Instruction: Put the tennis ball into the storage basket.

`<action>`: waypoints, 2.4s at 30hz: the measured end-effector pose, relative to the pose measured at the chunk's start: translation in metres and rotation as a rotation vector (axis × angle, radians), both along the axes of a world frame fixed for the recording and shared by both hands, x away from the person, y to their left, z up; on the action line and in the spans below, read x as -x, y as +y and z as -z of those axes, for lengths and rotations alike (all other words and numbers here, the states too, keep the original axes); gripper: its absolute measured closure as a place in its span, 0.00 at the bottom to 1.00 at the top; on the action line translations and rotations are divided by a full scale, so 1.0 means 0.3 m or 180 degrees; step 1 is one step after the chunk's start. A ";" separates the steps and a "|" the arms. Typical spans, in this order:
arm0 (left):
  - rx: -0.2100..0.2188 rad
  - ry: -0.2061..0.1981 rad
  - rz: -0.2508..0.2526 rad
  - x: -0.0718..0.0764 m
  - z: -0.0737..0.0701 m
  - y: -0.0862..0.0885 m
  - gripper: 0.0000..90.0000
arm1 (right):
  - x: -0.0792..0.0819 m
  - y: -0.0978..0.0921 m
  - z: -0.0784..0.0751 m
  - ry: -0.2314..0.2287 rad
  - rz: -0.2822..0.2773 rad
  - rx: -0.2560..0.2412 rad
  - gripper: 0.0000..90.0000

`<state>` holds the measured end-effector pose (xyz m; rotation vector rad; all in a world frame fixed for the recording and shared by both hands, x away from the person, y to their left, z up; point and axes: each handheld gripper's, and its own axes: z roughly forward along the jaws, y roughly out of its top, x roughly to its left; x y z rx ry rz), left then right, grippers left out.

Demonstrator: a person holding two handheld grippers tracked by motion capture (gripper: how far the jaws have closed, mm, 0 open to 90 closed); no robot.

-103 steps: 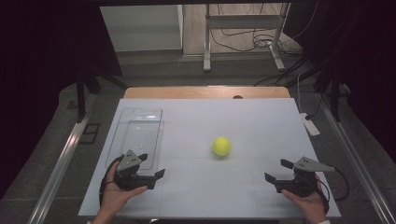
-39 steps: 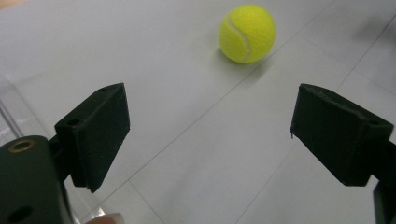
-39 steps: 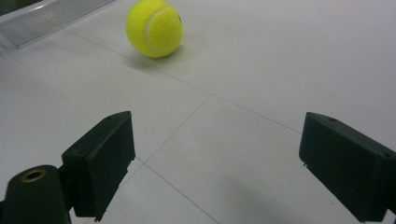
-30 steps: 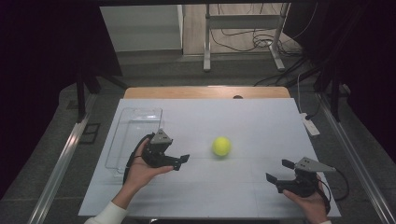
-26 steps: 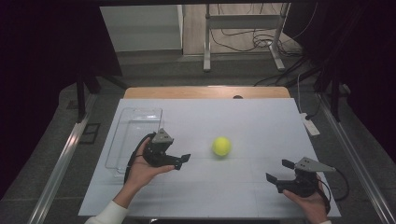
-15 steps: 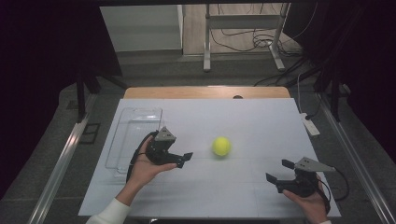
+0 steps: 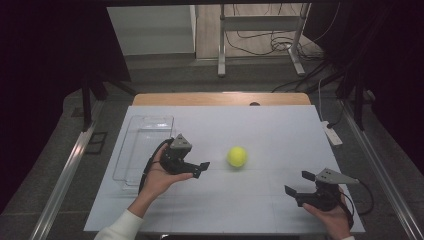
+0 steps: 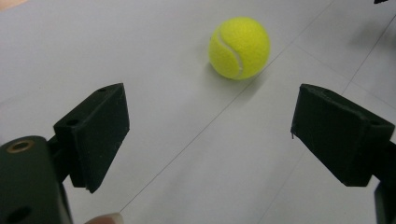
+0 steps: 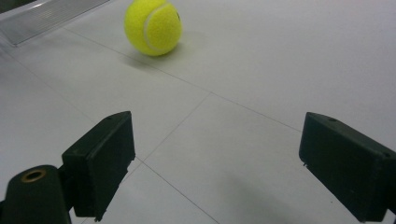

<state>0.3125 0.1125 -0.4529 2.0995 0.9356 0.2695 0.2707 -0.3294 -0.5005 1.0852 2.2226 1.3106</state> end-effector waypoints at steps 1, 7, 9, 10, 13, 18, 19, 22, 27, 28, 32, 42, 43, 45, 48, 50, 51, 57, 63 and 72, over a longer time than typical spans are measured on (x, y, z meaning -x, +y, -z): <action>0.0005 0.0000 0.0000 -0.001 0.000 -0.004 0.13 | 0.000 0.000 0.000 -0.0001 -0.0001 -0.0002 0.12; 0.0005 -0.0004 0.0057 -0.011 -0.004 -0.029 0.13 | 0.000 -0.001 0.000 -0.0005 0.0001 -0.0008 0.12; -0.0001 -0.0005 0.0072 -0.014 -0.007 -0.037 0.13 | 0.000 0.000 0.000 -0.0004 0.0001 -0.0006 0.12; -0.0001 -0.0008 0.0077 -0.015 -0.007 -0.040 0.13 | 0.000 0.000 0.000 -0.0004 0.0001 -0.0006 0.12; -0.0001 -0.0013 0.0097 -0.019 -0.011 -0.048 0.13 | 0.000 0.000 0.000 0.0000 -0.0001 -0.0004 0.12; -0.0009 -0.0014 0.0101 -0.024 -0.010 -0.057 0.13 | 0.000 0.000 0.001 0.0007 -0.0001 -0.0001 0.12; -0.0009 -0.0011 0.0107 -0.025 -0.010 -0.059 0.13 | 0.001 0.001 0.001 0.0002 0.0002 -0.0003 0.12; -0.0014 -0.0007 0.0112 -0.028 -0.009 -0.066 0.13 | 0.001 0.001 0.001 0.0001 -0.0008 -0.0006 0.12; -0.0018 0.0000 0.0130 -0.035 -0.006 -0.075 0.13 | 0.000 0.001 0.002 0.0007 -0.0014 0.0002 0.12; -0.0020 0.0002 0.0135 -0.036 -0.006 -0.077 0.13 | 0.000 0.001 0.002 0.0009 -0.0017 0.0005 0.12; -0.0018 0.0014 0.0150 -0.041 -0.006 -0.090 0.13 | -0.001 0.002 0.003 0.0010 -0.0018 0.0011 0.12; 0.0000 0.0007 0.0209 -0.053 -0.012 -0.120 0.13 | 0.000 0.000 0.002 0.0009 -0.0018 0.0006 0.12; 0.0000 0.0009 0.0208 -0.054 -0.012 -0.124 0.13 | 0.000 0.000 0.002 0.0011 -0.0020 0.0007 0.12; 0.0000 0.0012 0.0216 -0.055 -0.013 -0.128 0.13 | 0.000 0.001 0.002 0.0011 -0.0020 0.0008 0.12; 0.0007 0.0004 0.0224 -0.058 -0.012 -0.135 0.13 | 0.001 0.001 0.002 0.0011 -0.0025 0.0009 0.12; 0.0002 0.0010 0.0230 -0.061 -0.012 -0.140 0.13 | 0.000 0.002 0.003 0.0012 -0.0022 0.0010 0.12; 0.0004 0.0009 0.0233 -0.062 -0.011 -0.142 0.13 | 0.000 0.001 0.003 0.0014 -0.0021 0.0009 0.12; -0.0008 0.0014 0.0278 -0.073 -0.009 -0.159 0.13 | -0.001 0.002 0.004 0.0015 -0.0021 0.0016 0.12; -0.0005 0.0022 0.0282 -0.081 -0.006 -0.168 0.13 | -0.001 0.000 0.005 0.0015 -0.0016 0.0018 0.12; -0.0031 0.0037 0.0310 -0.097 0.002 -0.191 0.12 | -0.002 0.000 0.007 0.0022 -0.0015 0.0012 0.12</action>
